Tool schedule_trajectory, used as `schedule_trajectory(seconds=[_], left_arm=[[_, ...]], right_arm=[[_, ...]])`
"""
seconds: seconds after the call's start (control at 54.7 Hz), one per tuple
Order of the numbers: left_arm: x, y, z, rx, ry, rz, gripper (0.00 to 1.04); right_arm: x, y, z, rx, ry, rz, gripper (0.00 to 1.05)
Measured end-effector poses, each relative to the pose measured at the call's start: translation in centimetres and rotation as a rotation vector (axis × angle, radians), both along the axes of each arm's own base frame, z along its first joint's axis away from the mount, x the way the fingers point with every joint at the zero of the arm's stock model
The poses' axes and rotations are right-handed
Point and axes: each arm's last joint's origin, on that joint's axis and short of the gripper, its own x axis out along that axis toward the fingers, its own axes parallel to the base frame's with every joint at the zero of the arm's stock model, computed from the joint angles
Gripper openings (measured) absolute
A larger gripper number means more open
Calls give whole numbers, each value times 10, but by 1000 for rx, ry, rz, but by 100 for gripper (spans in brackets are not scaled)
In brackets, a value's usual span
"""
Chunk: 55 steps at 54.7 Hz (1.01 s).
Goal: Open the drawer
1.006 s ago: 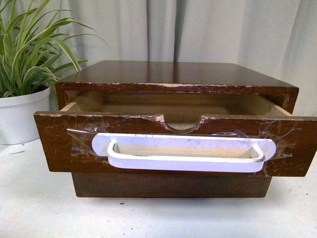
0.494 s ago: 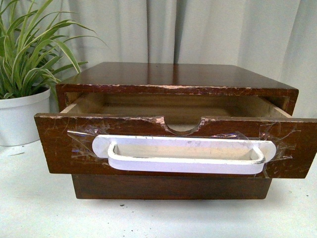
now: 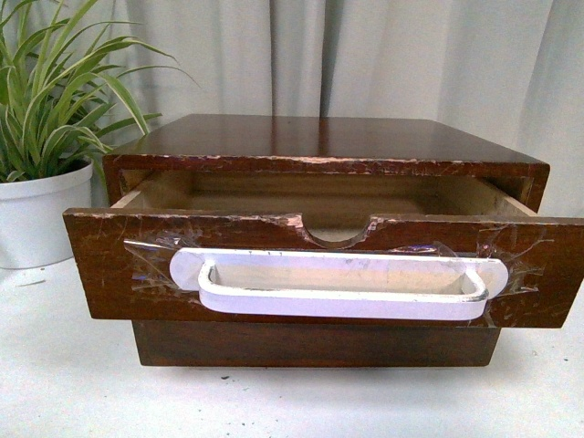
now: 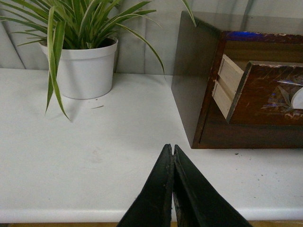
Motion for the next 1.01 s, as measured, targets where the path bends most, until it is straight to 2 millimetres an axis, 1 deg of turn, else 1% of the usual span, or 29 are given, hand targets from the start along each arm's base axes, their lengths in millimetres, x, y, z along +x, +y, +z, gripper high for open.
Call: schedule_trajectory(seconds=[0.183, 0.201, 0.256, 0.384, 0.457, 0.494, 0.567, 0.585, 0.604, 0.622, 0.64, 0.659, 0.695, 0.732, 0.768, 1.006], left_arm=[[0, 0, 0, 0, 0, 0, 5], [0, 0, 0, 0, 0, 0, 7], [0, 0, 0, 0, 0, 0, 16], [0, 0, 0, 0, 0, 0, 38], [0, 0, 0, 0, 0, 0, 56], [0, 0, 0, 0, 0, 0, 63], [0, 0, 0, 0, 0, 0, 81], [0, 0, 0, 0, 0, 0, 87], [0, 0, 0, 0, 0, 0, 88], [0, 0, 0, 0, 0, 0, 92], [0, 0, 0, 0, 0, 0, 97], [0, 0, 0, 1, 0, 0, 100], [0, 0, 0, 2, 0, 0, 99], [0, 0, 0, 2, 0, 0, 98], [0, 0, 0, 2, 0, 0, 98], [0, 0, 0, 2, 0, 0, 98]], right_arm=[[0, 0, 0, 0, 0, -1, 1], [0, 0, 0, 0, 0, -1, 1], [0, 0, 0, 0, 0, -1, 8], [0, 0, 0, 0, 0, -1, 30], [0, 0, 0, 0, 0, -1, 48], [0, 0, 0, 0, 0, -1, 56], [0, 0, 0, 0, 0, -1, 74], [0, 0, 0, 0, 0, -1, 78], [0, 0, 0, 0, 0, -1, 81], [0, 0, 0, 0, 0, -1, 83], [0, 0, 0, 0, 0, -1, 88], [0, 0, 0, 0, 0, -1, 92], [0, 0, 0, 2, 0, -1, 98], [0, 0, 0, 2, 0, -1, 96], [0, 0, 0, 2, 0, -1, 95], [0, 0, 0, 2, 0, -1, 96]])
